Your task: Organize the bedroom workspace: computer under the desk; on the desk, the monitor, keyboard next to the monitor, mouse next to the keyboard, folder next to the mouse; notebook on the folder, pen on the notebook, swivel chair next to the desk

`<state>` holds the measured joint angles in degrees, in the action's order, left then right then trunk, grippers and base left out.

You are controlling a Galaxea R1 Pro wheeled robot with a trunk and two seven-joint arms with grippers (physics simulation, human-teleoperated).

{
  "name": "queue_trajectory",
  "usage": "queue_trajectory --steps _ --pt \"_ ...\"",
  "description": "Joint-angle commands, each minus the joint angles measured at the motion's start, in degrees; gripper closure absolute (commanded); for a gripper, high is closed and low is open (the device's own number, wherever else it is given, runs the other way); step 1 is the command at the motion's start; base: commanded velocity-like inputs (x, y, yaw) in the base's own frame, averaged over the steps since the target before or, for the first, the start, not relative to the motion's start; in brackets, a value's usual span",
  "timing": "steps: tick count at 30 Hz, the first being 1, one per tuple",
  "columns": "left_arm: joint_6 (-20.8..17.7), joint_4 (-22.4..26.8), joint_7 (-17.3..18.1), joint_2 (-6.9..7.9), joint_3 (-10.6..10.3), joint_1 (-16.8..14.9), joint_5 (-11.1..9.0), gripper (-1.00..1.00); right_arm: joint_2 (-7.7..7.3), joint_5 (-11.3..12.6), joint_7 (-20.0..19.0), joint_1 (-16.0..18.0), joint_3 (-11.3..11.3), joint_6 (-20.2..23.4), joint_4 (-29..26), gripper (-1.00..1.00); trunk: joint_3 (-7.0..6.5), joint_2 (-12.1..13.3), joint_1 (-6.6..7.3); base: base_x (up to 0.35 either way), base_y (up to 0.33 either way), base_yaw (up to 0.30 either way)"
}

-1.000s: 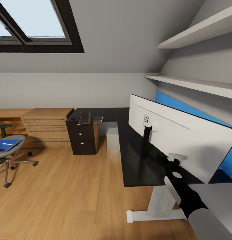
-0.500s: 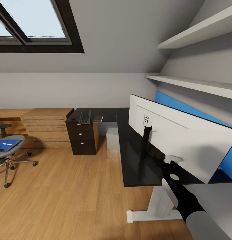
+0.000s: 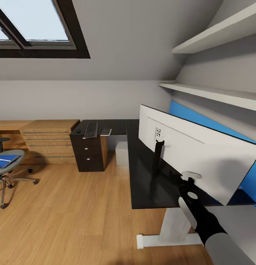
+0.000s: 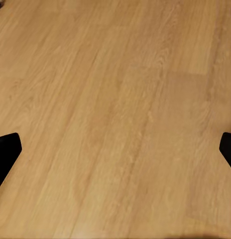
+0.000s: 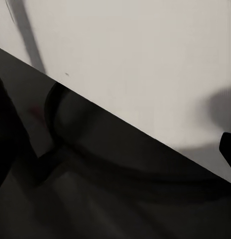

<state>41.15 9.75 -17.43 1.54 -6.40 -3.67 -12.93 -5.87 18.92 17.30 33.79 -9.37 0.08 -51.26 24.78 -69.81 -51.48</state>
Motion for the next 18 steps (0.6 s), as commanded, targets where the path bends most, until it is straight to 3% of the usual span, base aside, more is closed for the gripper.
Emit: queue_trajectory --steps 1,7,12,13,14,18 --pt "0.16 0.0 -0.24 0.03 -0.48 -0.03 -0.42 -1.0 -0.1 0.42 0.55 0.05 -0.3 0.01 -0.06 -1.0 0.06 -0.04 0.0 0.001 -0.167 0.0" --pt "0.14 -0.04 -0.24 0.13 -0.46 -0.03 -0.43 -1.0 -0.11 0.42 0.55 0.05 -0.3 0.01 -0.06 -1.0 0.06 -0.04 0.0 0.0 -0.249 0.0" --pt "-0.23 -0.11 -0.32 1.07 0.02 -0.03 -0.61 -1.0 -0.11 0.42 0.55 0.05 -0.23 0.01 -0.06 -1.0 0.06 -0.04 0.0 0.0 -0.305 0.0" --pt "-0.29 -0.14 -0.32 1.44 0.74 -0.03 -0.83 -1.0 -0.11 0.43 0.55 0.05 -0.23 0.01 -0.06 -1.0 0.06 -0.04 0.0 0.0 -0.31 0.0" --pt "-0.44 -0.17 -0.01 3.1 7.02 -0.03 -3.12 -1.0 -0.14 0.44 0.57 0.05 -0.22 0.01 -0.06 -1.0 0.06 -0.04 0.0 0.162 -0.282 0.0" --pt "-0.49 -0.17 0.21 5.12 11.9 -0.03 -5.3 -1.0 -0.17 0.47 0.57 0.05 -0.21 0.01 -0.06 -1.0 0.06 -0.04 0.0 0.214 -0.255 0.0"
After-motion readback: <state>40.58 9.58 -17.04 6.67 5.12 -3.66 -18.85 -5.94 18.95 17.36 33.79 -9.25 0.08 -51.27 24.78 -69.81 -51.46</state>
